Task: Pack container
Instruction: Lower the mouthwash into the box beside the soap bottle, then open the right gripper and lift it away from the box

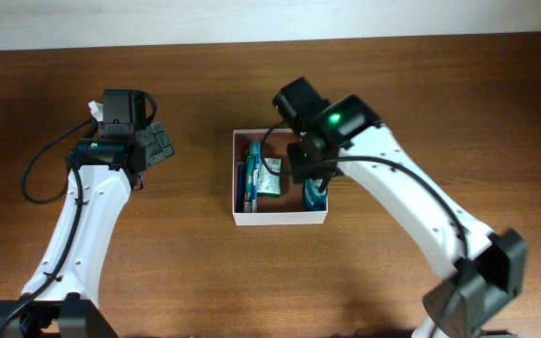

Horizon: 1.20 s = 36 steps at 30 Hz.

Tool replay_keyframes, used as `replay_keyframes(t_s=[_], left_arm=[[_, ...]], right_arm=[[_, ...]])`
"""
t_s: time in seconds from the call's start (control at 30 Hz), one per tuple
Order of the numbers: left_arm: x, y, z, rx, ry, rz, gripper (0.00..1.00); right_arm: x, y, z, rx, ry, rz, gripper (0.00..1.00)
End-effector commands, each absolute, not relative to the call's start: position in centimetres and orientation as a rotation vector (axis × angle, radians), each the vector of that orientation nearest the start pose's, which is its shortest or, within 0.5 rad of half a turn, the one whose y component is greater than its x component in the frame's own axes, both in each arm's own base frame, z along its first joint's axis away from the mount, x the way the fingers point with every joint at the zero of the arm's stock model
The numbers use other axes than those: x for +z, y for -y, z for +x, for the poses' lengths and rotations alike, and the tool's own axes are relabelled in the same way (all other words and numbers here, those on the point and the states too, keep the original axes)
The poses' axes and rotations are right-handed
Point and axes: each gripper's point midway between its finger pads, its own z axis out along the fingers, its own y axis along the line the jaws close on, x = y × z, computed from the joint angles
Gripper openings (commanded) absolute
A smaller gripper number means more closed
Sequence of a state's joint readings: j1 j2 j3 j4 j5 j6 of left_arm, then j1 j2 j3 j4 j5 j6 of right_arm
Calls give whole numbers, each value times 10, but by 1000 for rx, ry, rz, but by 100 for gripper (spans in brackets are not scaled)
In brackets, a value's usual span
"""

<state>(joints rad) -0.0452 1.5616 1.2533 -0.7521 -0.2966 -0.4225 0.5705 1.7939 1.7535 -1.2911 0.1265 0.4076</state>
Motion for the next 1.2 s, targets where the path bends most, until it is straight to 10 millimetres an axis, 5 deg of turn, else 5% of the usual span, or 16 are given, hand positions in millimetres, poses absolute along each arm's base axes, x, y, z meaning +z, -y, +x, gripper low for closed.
replay_keyframes(t_s=[0.0, 0.13, 0.43, 0.53, 1.17], left_arm=[[159, -36, 389, 231, -2484, -586, 99], [159, -36, 389, 231, -2485, -586, 99], [159, -36, 389, 231, -2485, -586, 100], [159, -36, 389, 230, -2485, -586, 100], [159, -36, 389, 230, -2485, -586, 99]], right_arm=[[240, -194, 333, 119, -2732, -250, 62], [264, -181, 327, 128, -2690, -218, 68], [308, -121, 325, 178, -2593, 2, 81], [311, -107, 321, 160, -2593, 42, 99], [302, -95, 321, 128, -2635, 80, 98]])
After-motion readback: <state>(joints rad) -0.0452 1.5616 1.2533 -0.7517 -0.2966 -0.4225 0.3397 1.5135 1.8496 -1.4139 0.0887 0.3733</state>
